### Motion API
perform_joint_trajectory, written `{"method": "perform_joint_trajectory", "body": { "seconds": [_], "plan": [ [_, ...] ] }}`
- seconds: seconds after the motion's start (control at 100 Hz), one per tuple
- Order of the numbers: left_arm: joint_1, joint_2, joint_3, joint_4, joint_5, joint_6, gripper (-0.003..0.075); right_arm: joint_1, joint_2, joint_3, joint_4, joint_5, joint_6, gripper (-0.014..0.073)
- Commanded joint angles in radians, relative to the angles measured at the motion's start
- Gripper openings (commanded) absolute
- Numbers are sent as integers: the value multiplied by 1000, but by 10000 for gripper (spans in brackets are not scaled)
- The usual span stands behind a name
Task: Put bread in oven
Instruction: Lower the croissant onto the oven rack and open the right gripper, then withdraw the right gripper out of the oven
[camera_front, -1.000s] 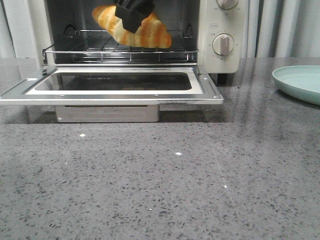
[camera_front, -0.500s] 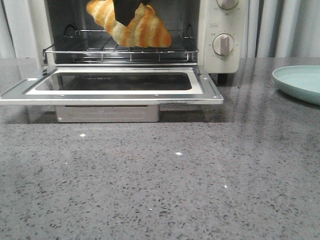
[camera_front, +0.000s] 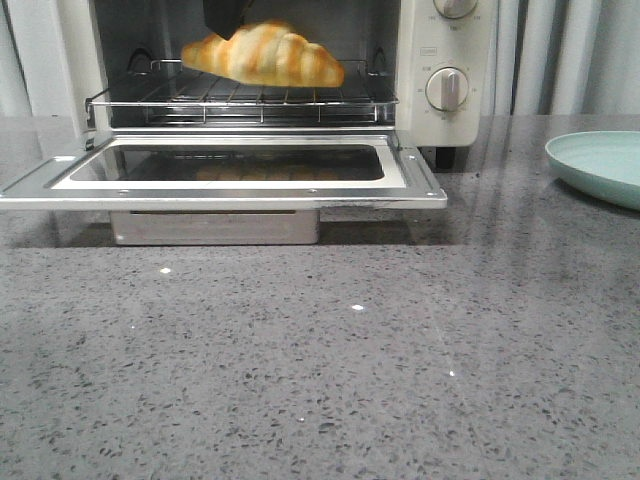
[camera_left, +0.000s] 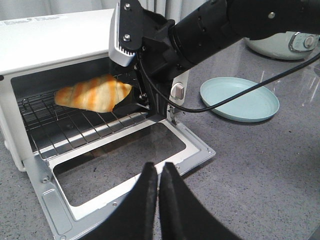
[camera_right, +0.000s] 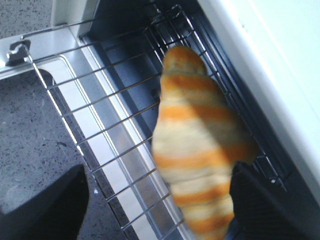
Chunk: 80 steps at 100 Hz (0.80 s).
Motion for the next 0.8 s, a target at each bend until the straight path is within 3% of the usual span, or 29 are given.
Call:
{"method": "perform_joint_trajectory", "body": {
  "seconds": [0.0,0.17,0.27,0.36,0.47,0.52,0.68,0.79],
  "plan": [
    [0,3,-31,-14,-78,-5,-21,-2,-62,-27,-11,-61,6,548],
    [0,3,-31,-12,-78,-5,-21,7,-65,-27,9,-11,6,546],
    [0,3,-31,8,-80,-5,-21,25,-74,-27,35,67,6,490],
    [0,-8,-29,45,-99,-5,-21,40,-87,-27,67,108,6,332],
    [0,-48,-7,74,-162,-7,-22,56,-129,-27,120,97,6,21],
    [0,-71,9,93,-196,-9,-22,58,-149,-27,144,97,6,-77],
    [0,-183,92,147,-260,-11,-22,62,-256,7,193,116,6,-46],
    [0,-251,154,185,-267,-15,-22,71,-386,118,193,106,6,-46]
  ]
}}
